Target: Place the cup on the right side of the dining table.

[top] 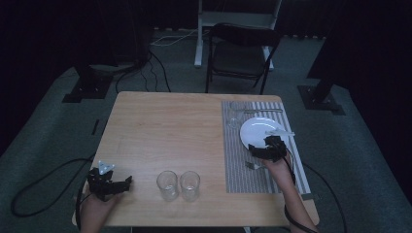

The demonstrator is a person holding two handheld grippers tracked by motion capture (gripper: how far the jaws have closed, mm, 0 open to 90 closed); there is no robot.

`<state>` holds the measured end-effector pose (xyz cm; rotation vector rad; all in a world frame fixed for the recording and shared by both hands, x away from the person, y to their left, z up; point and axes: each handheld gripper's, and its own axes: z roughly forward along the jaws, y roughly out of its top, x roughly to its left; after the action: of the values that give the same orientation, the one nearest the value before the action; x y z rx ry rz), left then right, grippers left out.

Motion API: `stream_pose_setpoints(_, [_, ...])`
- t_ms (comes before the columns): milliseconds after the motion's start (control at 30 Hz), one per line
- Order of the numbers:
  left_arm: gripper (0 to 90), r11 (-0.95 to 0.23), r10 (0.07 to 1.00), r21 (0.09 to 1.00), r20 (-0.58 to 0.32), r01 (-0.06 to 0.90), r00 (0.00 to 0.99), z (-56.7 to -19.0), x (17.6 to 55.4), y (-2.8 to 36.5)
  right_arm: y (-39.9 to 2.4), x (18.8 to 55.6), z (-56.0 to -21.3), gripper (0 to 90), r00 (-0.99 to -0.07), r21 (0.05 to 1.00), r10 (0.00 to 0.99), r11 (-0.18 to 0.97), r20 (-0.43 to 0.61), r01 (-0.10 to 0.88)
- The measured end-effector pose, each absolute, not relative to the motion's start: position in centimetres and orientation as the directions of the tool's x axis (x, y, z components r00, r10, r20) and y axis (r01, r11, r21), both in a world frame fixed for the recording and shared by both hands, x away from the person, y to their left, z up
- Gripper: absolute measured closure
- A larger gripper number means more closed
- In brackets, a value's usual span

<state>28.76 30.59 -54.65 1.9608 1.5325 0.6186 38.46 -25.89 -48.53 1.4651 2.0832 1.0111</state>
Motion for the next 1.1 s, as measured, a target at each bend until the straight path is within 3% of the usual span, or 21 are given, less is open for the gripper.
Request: stream_pose_setpoints(1100, [0.2,-0.180,0.972,0.682,0.012,0.709,0.236,-54.6,28.8,30.6,-28.4,29.8,-52.6,13.6,-0.311,0.733,0.942,0.124,0.124,0.669])
